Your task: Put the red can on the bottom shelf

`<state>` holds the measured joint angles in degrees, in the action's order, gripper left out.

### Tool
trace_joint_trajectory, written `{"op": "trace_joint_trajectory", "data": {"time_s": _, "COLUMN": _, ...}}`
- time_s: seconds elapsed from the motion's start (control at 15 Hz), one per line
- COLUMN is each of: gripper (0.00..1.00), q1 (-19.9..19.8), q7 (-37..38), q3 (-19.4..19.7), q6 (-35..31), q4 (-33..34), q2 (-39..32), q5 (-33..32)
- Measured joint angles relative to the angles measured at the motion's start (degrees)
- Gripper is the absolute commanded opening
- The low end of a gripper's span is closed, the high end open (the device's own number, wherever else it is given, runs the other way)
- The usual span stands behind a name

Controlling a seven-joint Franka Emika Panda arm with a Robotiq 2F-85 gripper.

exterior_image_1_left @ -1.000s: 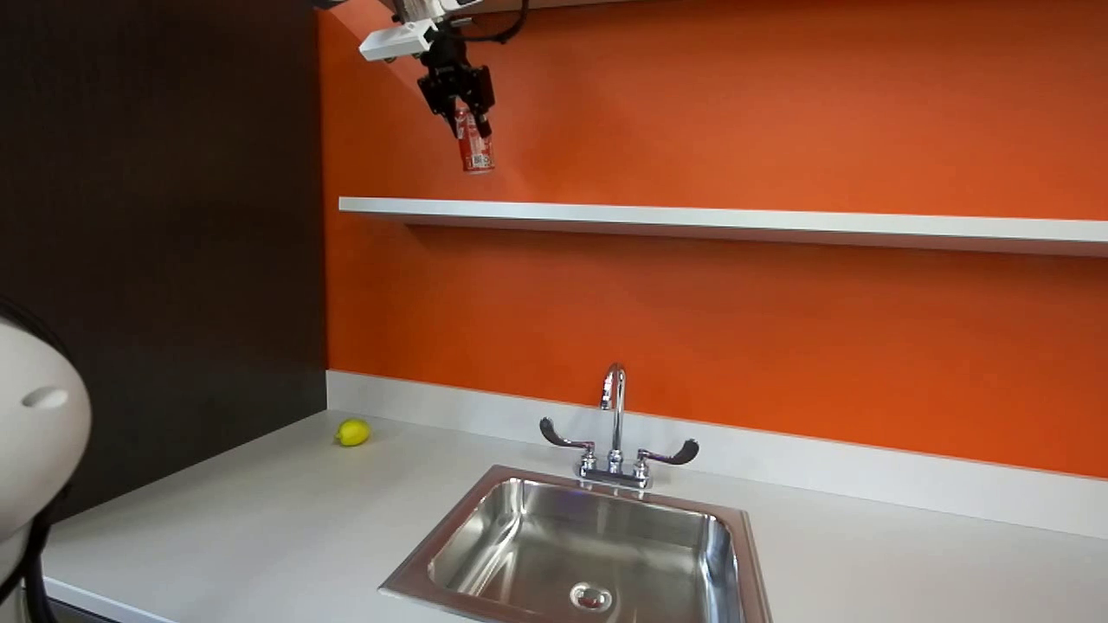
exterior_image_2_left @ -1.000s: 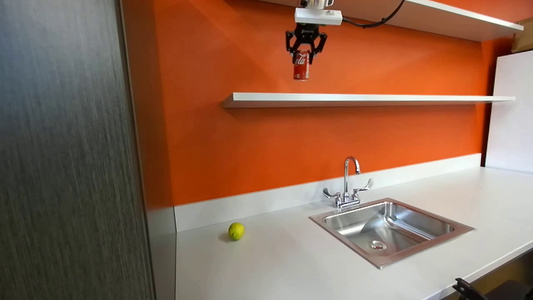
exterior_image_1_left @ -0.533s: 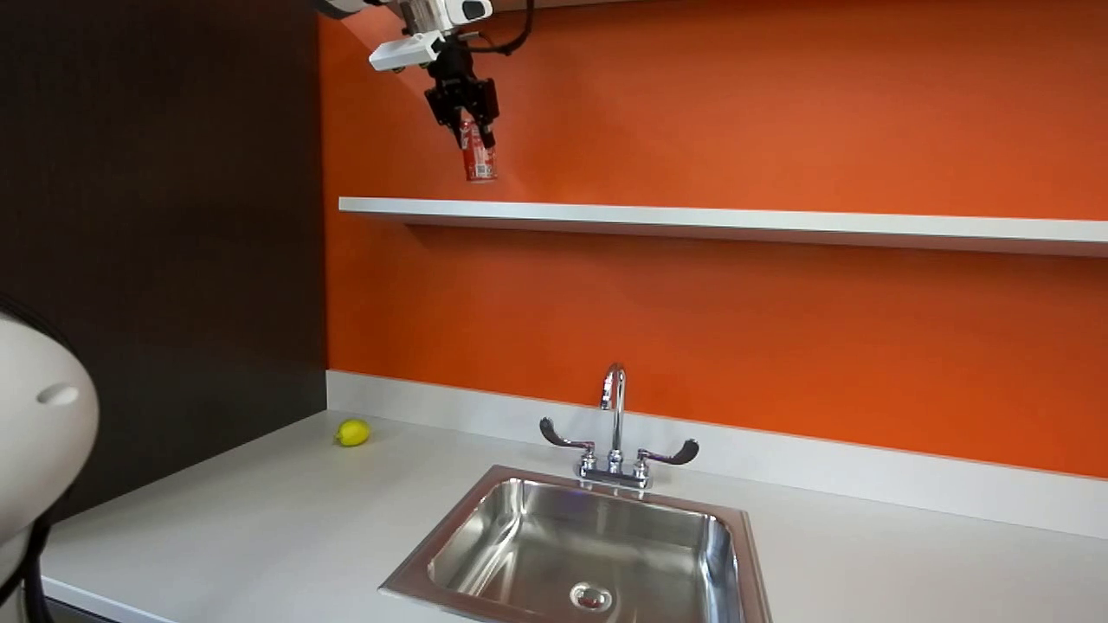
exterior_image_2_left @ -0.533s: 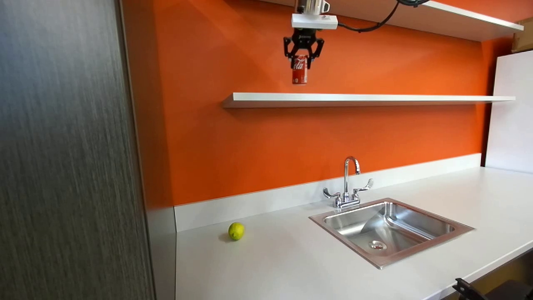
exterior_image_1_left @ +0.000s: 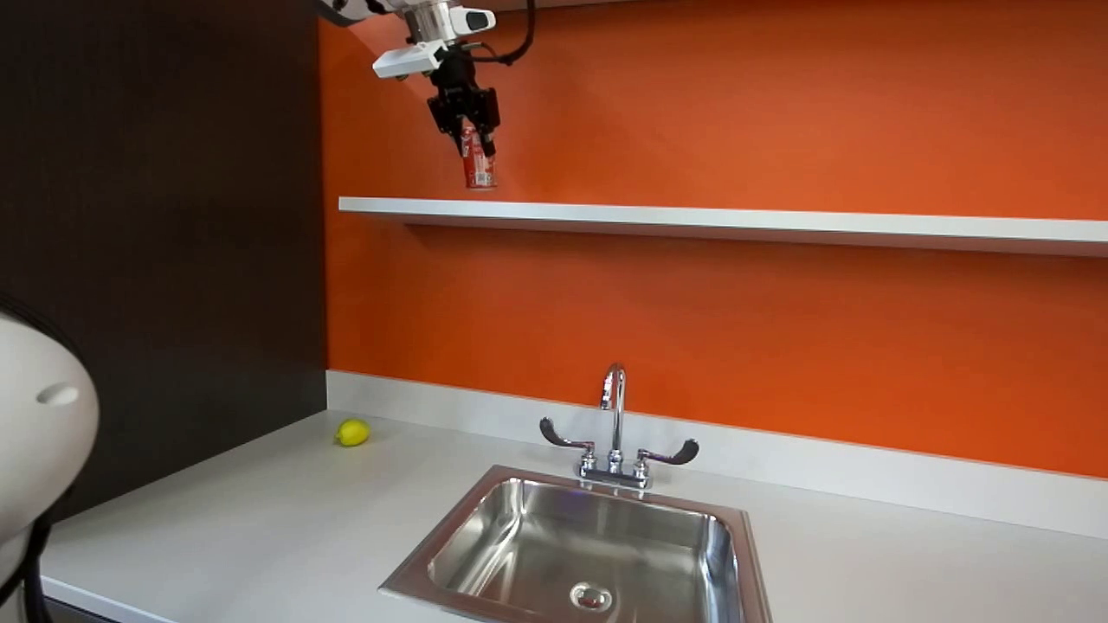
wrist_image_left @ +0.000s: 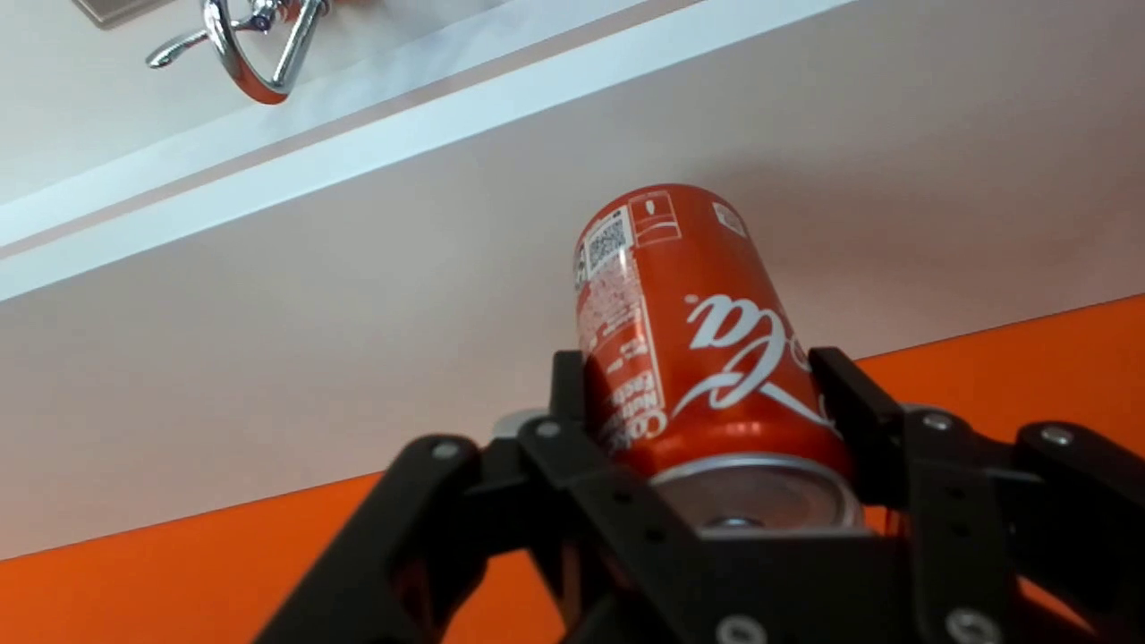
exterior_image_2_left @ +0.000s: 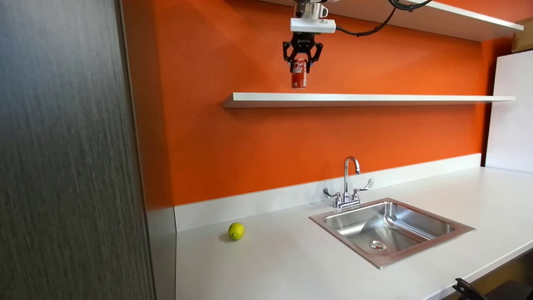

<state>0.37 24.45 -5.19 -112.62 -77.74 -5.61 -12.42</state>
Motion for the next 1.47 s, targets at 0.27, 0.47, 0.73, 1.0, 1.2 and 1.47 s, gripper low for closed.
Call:
{"op": "trace_joint_trajectory", "data": {"time_s": 0.27, "gripper": 0.38, "q1": -0.01, "q7": 0.00, "q3": 0.12, "q6": 1.63, "q4": 0.61, "q2": -0.65, "q5": 0.98}}
{"op": "trace_joint_trajectory", "data": {"time_s": 0.47, "gripper": 0.38, "q1": -0.03, "q7": 0.00, "q3": 0.33, "q6": 2.68, "q4": 1.10, "q2": -1.03, "q5": 1.85}}
{"op": "trace_joint_trajectory", "data": {"time_s": 0.73, "gripper": 0.38, "q1": -0.05, "q7": 0.00, "q3": 0.71, "q6": 3.64, "q4": 1.76, "q2": -1.86, "q5": 2.23}}
{"op": "trace_joint_trajectory", "data": {"time_s": 1.0, "gripper": 0.38, "q1": -0.06, "q7": 0.00, "q3": 0.95, "q6": 4.03, "q4": 2.86, "q2": -2.86, "q5": 2.23}}
{"op": "trace_joint_trajectory", "data": {"time_s": 1.2, "gripper": 0.89, "q1": -0.06, "q7": 0.00, "q3": 1.16, "q6": 4.59, "q4": 3.73, "q2": -3.41, "q5": 2.23}}
{"op": "trace_joint_trajectory", "data": {"time_s": 1.47, "gripper": 1.00, "q1": -0.07, "q7": 0.00, "q3": 1.49, "q6": 5.27, "q4": 4.62, "q2": -3.82, "q5": 2.24}}
